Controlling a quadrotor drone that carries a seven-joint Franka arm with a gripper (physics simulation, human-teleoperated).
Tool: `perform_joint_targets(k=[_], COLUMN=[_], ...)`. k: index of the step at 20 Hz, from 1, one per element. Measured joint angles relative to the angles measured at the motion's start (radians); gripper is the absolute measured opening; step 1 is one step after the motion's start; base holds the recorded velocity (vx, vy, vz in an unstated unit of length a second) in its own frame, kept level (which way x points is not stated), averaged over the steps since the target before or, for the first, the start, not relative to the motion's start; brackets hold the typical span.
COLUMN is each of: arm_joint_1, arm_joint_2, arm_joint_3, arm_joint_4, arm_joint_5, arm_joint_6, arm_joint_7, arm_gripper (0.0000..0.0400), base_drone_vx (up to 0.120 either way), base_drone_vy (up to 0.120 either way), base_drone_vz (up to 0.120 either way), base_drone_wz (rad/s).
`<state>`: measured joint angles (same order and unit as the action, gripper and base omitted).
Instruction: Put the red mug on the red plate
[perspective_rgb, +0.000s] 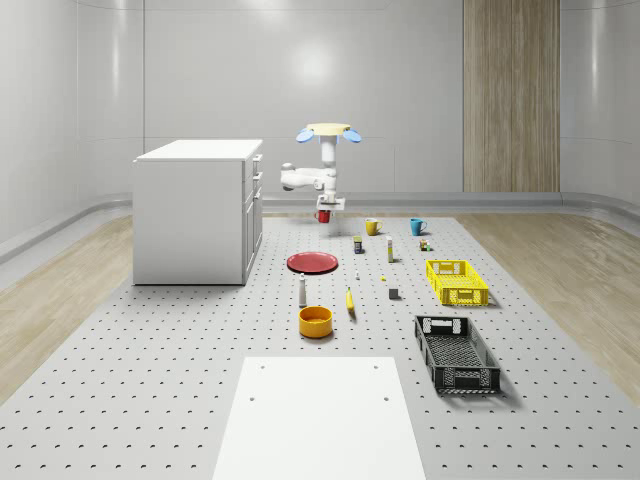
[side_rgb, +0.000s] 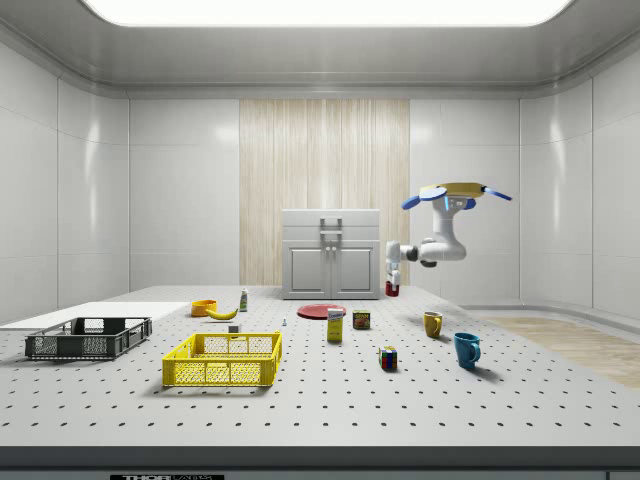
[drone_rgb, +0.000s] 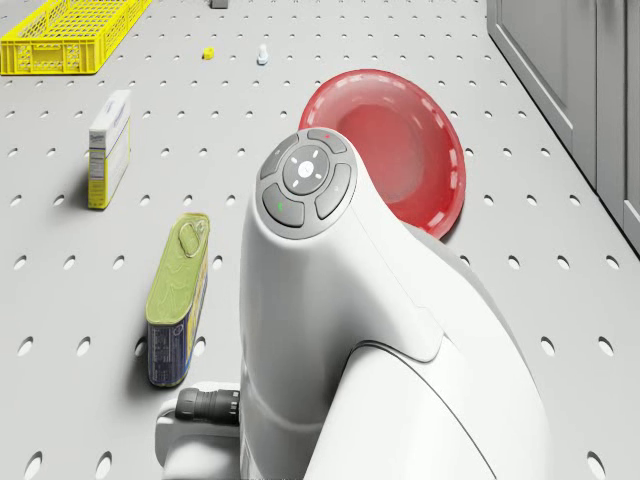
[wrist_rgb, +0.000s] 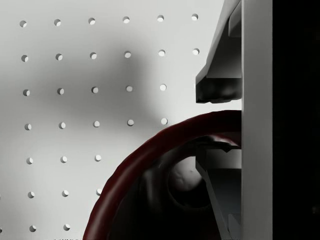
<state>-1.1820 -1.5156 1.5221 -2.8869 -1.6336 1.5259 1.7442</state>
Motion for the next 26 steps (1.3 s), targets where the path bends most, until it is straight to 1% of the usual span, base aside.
perform_joint_targets(k=[3,4,5,8,12,13,14,17,21,22,23,26], arm_joint_1=[0.009,0.004,-0.021,-0.004,0.009,-0.006,-0.022,-0.004,0.008,-0.013,-0.028,-0.008], arm_joint_2=[-0.007,-0.011,-0.021,-0.027,-0.035,-0.04,-0.047,-0.051,-0.056,-0.062,-0.069,-0.071], arm_joint_3=[0.001,0.002,0.006,0.006,0.006,0.008,0.01,0.009,0.008,0.011,0.013,0.012], arm_joint_4=[0.002,-0.001,-0.005,-0.001,0.002,-0.006,-0.005,-0.001,0.002,-0.005,-0.003,0.0], arm_joint_5=[0.005,0.006,0.007,0.011,0.016,0.016,0.017,0.02,0.025,0.024,0.025,0.027], arm_joint_6=[0.009,0.012,0.015,0.025,0.035,0.036,0.039,0.047,0.055,0.056,0.059,0.065], arm_joint_7=[-0.024,0.013,0.062,0.015,-0.021,0.046,0.065,0.016,-0.02,0.055,0.067,0.017], arm_gripper=[0.0102,0.0109,0.0121,0.011,0.0102,0.0119,0.0121,0.011,0.0102,0.0122,0.0121,0.011], base_drone_vx=[0.12,0.12,0.12,0.12,0.12,0.12,0.12,0.12,0.12,0.12,0.12,0.12], base_drone_vy=[0.0,0.0,0.0,0.0,0.0,0.0,0.0,0.0,0.0,0.0,0.0,0.0], base_drone_vz=[0.0,0.0,0.0,0.0,0.0,0.0,0.0,0.0,0.0,0.0,0.0,0.0], base_drone_wz=[0.0,0.0,0.0,0.0,0.0,0.0,0.0,0.0,0.0,0.0,0.0,0.0])
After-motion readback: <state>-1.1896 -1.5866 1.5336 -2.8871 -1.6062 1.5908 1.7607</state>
